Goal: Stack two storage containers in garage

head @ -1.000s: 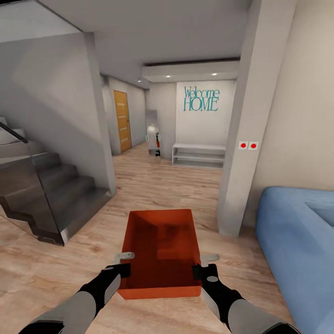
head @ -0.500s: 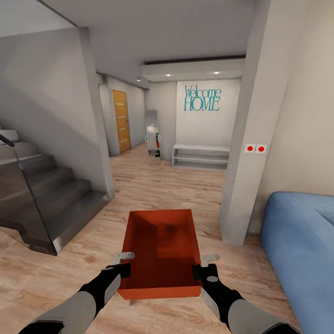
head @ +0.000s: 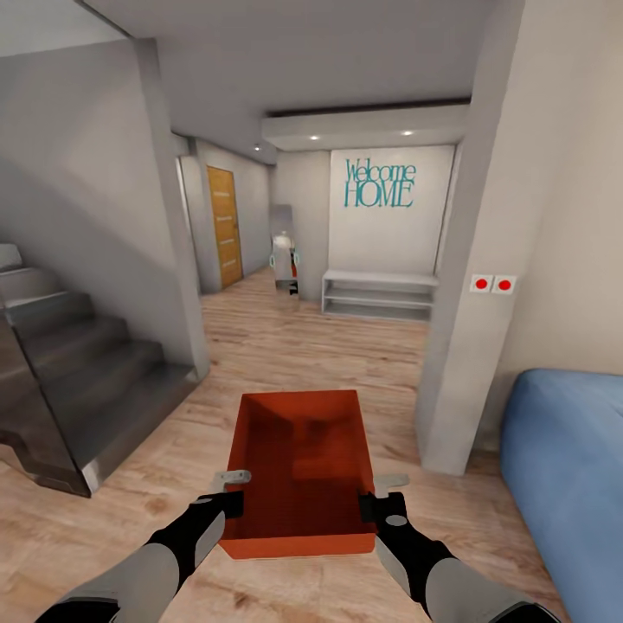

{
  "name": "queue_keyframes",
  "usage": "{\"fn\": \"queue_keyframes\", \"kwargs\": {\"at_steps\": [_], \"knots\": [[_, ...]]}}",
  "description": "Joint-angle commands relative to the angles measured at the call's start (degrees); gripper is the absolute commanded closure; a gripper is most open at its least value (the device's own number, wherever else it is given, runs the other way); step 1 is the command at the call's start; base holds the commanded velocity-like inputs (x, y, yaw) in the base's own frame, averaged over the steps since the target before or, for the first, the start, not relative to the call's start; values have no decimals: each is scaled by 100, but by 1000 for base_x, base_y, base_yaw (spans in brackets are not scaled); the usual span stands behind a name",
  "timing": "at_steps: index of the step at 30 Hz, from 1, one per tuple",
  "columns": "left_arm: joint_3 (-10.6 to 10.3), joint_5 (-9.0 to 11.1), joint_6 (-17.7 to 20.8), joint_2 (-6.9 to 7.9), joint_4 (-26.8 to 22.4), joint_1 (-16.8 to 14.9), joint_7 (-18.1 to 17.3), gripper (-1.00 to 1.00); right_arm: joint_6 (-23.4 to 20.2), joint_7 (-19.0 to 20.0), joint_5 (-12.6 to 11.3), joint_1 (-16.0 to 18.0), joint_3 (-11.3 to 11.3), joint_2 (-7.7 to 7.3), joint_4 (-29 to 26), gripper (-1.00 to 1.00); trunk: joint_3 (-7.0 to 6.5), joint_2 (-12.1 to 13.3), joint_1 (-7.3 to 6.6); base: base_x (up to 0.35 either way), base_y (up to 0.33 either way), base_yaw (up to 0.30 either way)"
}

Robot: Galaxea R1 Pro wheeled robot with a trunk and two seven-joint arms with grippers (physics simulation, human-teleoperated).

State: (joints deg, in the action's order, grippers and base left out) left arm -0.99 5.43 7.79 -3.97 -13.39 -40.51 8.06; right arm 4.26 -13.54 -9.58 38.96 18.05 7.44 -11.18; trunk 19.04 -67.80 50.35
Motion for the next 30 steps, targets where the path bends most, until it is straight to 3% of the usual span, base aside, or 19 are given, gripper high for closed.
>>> {"fn": "queue_keyframes", "kwargs": {"at_steps": [1,30], "knots": [[169,-79,-392,9,-32,-1,55,100,39,-34,-491,7,-263,-59,19,100,6,-4,3,322,0,0],[169,-77,-392,19,-32,-1,55,100,32,-34,-492,7,-260,-59,19,100,6,-4,3,322,0,0]]}}
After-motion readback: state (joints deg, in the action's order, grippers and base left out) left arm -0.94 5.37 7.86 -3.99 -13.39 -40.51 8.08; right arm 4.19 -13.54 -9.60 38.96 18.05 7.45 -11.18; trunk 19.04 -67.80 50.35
